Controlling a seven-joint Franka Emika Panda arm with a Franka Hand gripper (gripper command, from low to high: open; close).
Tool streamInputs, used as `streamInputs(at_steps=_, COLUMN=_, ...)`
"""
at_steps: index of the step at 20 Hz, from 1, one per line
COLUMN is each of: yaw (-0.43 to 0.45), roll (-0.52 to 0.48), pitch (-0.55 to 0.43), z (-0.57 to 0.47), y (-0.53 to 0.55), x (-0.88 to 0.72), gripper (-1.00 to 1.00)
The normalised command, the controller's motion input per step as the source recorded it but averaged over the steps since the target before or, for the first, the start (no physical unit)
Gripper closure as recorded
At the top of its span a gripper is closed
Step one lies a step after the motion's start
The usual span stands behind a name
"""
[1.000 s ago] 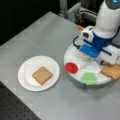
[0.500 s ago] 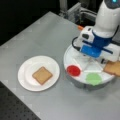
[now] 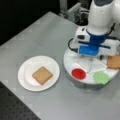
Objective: Ingredient selection for cheeseburger or sandwich
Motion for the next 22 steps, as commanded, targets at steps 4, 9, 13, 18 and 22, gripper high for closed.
streamInputs(at_steps=4, yaw=0.181, roll=0.105, pitch=0.234, z=0.07, y=-0.16, x=-0.03, gripper=-1.00)
streamInputs(at_steps=9, yaw=0.157, roll=0.027, pitch=0.203, z=0.05, y=-0.10, x=-0.01, gripper=-1.00)
streamInputs(at_steps=13, yaw=0.207, roll=-0.012, pitch=0.189, z=0.02, y=-0.07, x=0.03, gripper=-1.00)
streamInputs(at_steps=18, yaw=0.228, roll=-0.008, pitch=0.139, z=-0.04, y=-0.04, x=0.07, gripper=-1.00)
streamInputs(at_steps=22, yaw=0.280, roll=-0.020, pitch=0.082, z=-0.05, y=-0.02, x=0.15, gripper=-1.00)
